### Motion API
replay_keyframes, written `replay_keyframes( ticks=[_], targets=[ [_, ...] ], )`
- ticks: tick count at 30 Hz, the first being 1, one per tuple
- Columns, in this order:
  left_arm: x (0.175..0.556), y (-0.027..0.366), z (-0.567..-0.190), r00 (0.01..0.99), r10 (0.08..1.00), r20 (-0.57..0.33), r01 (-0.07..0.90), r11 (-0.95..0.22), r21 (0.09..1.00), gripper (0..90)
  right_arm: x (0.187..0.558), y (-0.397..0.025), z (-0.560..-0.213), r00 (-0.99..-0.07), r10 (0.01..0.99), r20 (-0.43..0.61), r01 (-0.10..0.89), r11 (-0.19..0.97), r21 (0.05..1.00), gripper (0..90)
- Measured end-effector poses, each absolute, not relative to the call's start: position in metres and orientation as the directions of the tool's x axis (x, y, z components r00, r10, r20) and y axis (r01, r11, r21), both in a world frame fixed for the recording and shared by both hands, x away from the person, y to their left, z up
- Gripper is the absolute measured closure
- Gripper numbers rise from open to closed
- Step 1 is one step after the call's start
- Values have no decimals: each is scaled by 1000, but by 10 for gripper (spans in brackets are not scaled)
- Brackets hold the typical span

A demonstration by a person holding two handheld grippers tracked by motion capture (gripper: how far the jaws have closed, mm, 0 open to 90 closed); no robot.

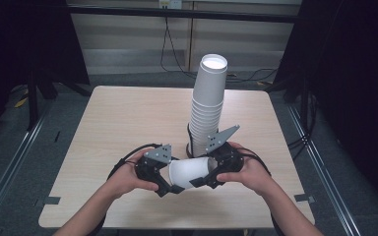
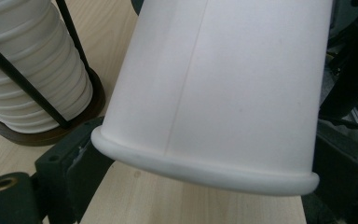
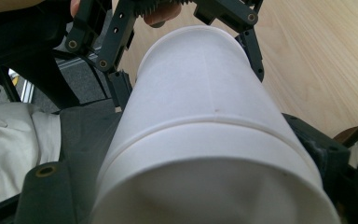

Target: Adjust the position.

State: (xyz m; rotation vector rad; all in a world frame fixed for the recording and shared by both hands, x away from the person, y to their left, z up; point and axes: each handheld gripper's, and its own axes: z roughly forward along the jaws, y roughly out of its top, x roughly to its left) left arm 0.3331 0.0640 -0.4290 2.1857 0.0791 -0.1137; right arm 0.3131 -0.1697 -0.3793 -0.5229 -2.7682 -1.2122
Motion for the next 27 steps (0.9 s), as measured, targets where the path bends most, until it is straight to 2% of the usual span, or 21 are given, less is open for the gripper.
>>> replay_keyframes(
  ticks=[27],
  targets=[
    [334, 65, -422, 990, 15, -138, 117, -627, 770, 157, 314, -170, -381, -933, 275, 231, 355, 611, 707, 223]
  ],
)
